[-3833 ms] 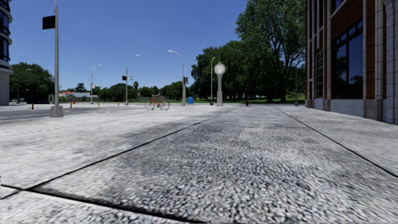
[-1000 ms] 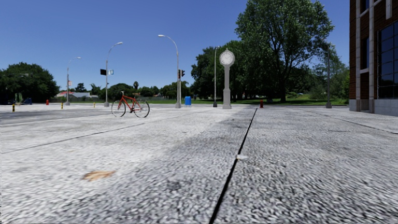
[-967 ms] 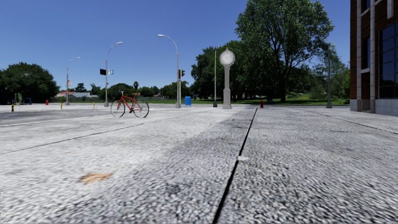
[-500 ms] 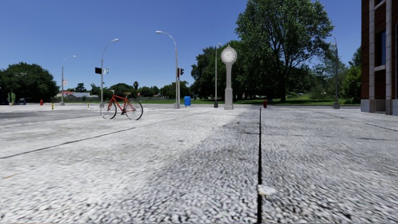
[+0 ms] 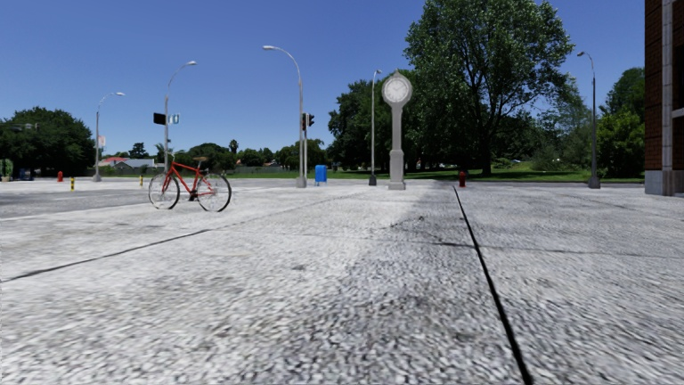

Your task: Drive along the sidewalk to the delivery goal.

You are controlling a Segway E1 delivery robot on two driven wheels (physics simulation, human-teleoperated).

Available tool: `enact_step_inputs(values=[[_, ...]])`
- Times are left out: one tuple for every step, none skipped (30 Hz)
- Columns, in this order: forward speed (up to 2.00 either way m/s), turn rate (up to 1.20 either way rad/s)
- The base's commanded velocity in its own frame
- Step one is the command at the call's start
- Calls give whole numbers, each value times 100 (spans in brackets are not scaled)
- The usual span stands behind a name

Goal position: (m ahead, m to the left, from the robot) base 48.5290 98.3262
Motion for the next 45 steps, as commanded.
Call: enact_step_inputs(values=[[200, 0], [200, 0], [200, 0], [200, 0], [200, 0], [200, 0], [200, 0], [200, 0], [200, 0], [200, 0], [200, 0], [200, 0], [200, 0], [200, 0], [200, 0], [200, 0], [200, 0], [200, 0], [200, 0], [200, 0], [200, 0], [200, 0], [200, 0], [200, 0], [200, 0], [200, 0], [200, 0], [200, 0], [200, 0], [200, 0], [200, 0], [200, 0], [200, 0], [200, 0], [200, 0], [200, 0], [200, 0], [200, 0], [200, 0], [200, 0], [200, 0], [200, 0], [200, 0], [200, 0], [200, 0]])
